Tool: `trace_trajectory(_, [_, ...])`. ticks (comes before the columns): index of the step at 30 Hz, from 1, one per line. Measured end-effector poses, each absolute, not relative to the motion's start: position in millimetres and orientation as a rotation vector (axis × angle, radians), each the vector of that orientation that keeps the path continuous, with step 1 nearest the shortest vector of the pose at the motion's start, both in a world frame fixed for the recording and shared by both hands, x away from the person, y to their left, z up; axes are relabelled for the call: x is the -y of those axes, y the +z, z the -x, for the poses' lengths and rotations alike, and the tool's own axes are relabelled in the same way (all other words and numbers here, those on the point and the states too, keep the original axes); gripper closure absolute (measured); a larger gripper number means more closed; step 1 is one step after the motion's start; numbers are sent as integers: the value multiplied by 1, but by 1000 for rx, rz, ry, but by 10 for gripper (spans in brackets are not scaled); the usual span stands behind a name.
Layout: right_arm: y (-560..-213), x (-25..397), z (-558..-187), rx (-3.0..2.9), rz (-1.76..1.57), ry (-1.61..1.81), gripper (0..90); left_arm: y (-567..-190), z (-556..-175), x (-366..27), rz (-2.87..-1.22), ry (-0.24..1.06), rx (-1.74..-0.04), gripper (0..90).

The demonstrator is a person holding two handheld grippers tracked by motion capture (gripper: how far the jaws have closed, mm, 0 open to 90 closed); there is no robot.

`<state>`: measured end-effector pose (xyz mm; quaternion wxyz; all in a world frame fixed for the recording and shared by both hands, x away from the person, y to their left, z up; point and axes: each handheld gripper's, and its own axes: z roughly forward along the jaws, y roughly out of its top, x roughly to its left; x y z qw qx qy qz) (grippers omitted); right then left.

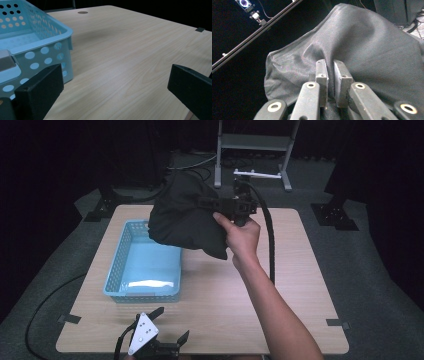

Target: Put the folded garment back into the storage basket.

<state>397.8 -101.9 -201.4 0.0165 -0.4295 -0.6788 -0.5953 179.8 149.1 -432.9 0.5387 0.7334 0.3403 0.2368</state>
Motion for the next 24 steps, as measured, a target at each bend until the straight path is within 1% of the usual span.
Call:
trace_trajectory(11, [-206,72,-407,2105,1306,-1838,835,-432,-180,-150,-1739,561,-809,0])
trace_trajectory(24, [-207,48,-413,2119,1277,-1821,835,-431,-179,-151,-1732,560,-811,0])
